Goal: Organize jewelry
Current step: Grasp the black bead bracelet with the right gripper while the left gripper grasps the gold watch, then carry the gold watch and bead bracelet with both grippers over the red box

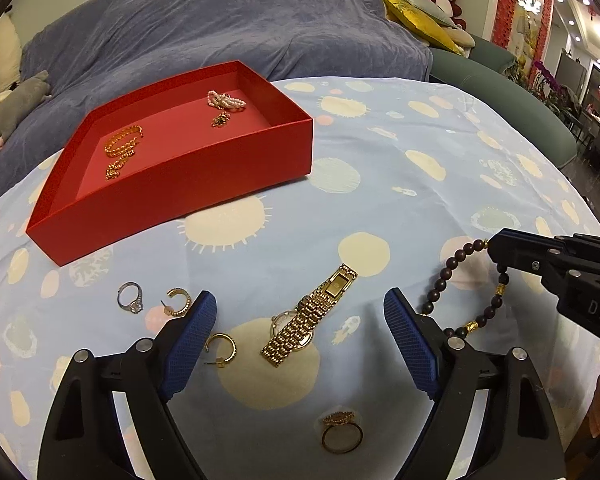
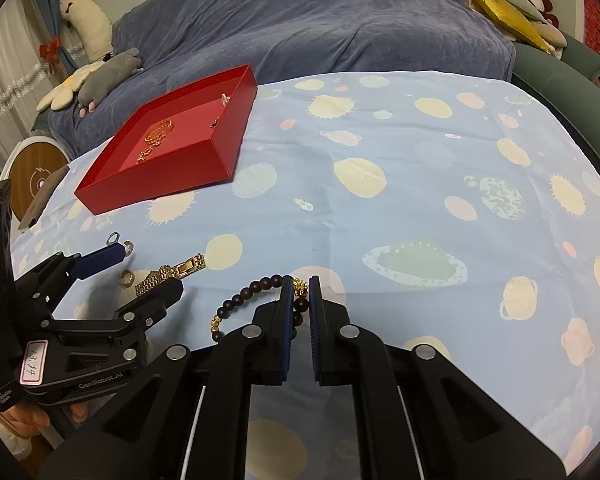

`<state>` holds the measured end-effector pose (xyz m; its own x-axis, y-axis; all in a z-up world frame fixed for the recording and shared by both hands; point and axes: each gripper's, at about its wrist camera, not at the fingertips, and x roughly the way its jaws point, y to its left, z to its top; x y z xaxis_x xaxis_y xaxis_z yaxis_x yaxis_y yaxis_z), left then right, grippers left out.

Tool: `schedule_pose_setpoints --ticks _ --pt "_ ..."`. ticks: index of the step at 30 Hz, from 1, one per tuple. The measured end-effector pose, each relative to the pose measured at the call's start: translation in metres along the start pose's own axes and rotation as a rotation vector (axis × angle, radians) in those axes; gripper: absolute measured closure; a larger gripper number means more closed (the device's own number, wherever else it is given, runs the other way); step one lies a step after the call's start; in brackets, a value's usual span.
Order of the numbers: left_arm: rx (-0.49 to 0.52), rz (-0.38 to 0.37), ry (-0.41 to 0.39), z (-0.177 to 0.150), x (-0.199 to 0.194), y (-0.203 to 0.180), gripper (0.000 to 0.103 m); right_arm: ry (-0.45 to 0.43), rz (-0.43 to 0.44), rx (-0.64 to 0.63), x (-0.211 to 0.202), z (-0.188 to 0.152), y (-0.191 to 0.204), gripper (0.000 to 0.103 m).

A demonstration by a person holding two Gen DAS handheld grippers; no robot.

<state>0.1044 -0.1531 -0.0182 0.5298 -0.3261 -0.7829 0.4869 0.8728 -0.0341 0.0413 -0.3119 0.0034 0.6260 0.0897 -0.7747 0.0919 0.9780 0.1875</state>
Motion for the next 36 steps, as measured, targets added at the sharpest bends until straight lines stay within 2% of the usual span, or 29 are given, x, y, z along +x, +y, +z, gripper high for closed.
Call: schedule_pose_setpoints --ticks 4,7,9,11,14,22,23,36 --pt "0.006 -0.026 0.019 -0.003 0.008 -0.001 0.041 0.002 0.005 0.011 -0.001 -0.001 -0.003 0.096" --pt "0.032 -0.014 0.009 -0.004 0.008 -0.003 0.045 0.003 0.007 0.015 -0.001 -0.001 -0.003 0.096" --pt "0.039 -0.022 0.006 -0.004 0.007 -0.005 0.054 0.004 0.008 0.015 -0.001 -0.001 -0.003 0.096" --pt "0.042 -0.027 0.004 -0.004 0.006 -0.005 0.067 0.003 0.010 0.015 -0.002 -0.001 -0.002 0.096" --pt "0.038 -0.041 0.003 -0.004 0.006 -0.004 0.079 -0.001 0.012 0.013 -0.003 0.000 0.000 0.096" --pt "-0.005 -0.088 0.018 -0.003 0.001 0.000 0.083 -0.015 0.019 0.019 -0.007 0.005 0.004 0.096" --pt "-0.009 -0.098 0.014 -0.002 0.000 -0.001 0.094 -0.016 0.021 0.020 -0.008 0.006 0.005 0.096" --pt "-0.048 -0.136 -0.038 0.006 -0.030 0.006 0.094 -0.044 0.052 0.018 -0.016 0.017 0.024 0.096"
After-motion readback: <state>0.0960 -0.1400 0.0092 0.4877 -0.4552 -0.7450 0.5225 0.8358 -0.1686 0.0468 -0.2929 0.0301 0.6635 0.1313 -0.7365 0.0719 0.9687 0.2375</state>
